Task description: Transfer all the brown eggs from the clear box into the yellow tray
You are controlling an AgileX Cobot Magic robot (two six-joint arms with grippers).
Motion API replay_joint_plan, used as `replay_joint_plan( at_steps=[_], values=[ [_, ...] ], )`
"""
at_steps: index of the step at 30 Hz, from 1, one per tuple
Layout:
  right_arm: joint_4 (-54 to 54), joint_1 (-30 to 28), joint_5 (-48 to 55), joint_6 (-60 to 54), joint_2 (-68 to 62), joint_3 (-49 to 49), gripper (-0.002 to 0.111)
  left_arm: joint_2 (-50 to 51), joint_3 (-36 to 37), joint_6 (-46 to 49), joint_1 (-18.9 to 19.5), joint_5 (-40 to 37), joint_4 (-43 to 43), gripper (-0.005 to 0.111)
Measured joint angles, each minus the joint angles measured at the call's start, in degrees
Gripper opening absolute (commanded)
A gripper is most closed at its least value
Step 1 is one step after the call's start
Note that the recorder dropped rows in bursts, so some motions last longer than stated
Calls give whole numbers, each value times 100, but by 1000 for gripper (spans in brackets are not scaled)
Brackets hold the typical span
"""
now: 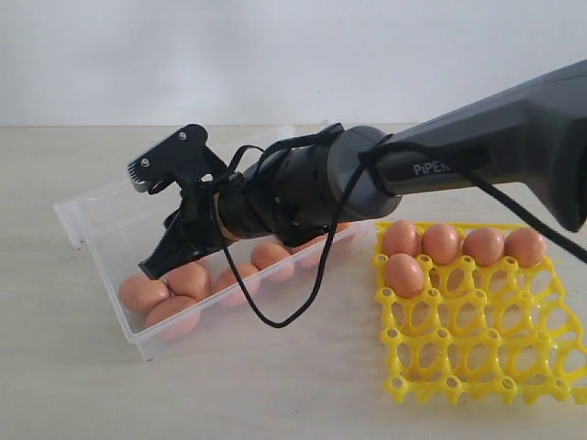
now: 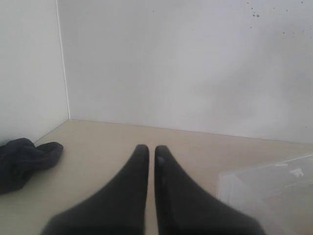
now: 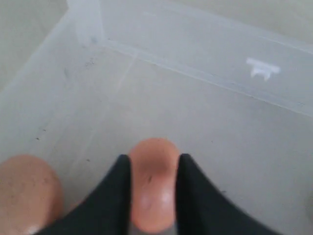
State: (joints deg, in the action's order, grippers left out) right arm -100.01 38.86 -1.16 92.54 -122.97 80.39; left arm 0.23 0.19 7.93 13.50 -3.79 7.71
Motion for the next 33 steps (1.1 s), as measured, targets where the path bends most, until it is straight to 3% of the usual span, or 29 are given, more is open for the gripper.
replay_joint_plan(
  at_steps=[10,12,16,18,33],
  values=[
    [0,0,695,-37,37,-165,2,0,0,0,0,0,0,4],
    [0,0,889,-37,37,-165,11,0,0,0,0,0,0,4],
    [0,0,963,-37,46,-165,48,0,0,0,0,0,0,4],
    [10,0,963,-37,46,-165,58,0,0,0,0,0,0,4],
    [665,0,1074,107,20,-165,60,0,0,0,0,0,0,4]
  ],
)
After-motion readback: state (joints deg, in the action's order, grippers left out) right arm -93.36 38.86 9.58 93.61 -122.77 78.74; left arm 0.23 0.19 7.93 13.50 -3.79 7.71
